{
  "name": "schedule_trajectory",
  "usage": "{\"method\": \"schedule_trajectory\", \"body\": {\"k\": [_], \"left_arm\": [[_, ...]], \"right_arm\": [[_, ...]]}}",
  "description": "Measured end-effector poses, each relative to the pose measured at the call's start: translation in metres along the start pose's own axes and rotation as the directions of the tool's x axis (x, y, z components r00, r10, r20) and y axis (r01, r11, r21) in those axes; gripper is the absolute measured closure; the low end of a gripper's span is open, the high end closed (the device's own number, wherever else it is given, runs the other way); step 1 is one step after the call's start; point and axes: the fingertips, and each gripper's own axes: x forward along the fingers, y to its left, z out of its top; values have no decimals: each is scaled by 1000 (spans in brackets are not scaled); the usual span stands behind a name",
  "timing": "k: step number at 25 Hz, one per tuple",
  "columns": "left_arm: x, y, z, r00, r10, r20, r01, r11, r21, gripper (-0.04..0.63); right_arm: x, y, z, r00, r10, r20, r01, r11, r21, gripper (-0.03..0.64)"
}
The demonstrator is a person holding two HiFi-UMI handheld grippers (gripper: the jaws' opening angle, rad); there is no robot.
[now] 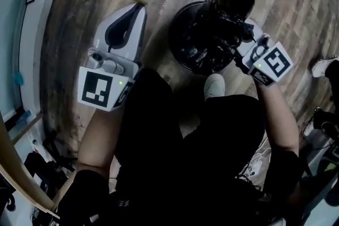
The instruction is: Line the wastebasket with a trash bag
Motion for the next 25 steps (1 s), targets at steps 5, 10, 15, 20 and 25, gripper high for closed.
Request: {"method": "schedule_trajectory", "body": {"k": [5,10,15,20,25], "left_arm": [[0,0,-22,1000,-29,1,29,999,-30,580],[12,-7,-29,996,-85,9,85,995,-55,540],[14,-12,-23,991,-126,54,131,987,-89,497],[10,-27,-20,986,-156,51,161,980,-113,494],[12,-33,-28,986,-162,43,167,978,-124,494]], "right_arm": [[10,4,-28,998,15,-68,-17,999,-32,614],[12,3,-36,995,27,-99,-31,999,-42,558],[13,11,-40,987,51,-152,-61,996,-63,417],[-4,15,-33,991,32,-131,-41,997,-64,362],[-4,9,-22,999,30,-44,-33,996,-81,362]]}}
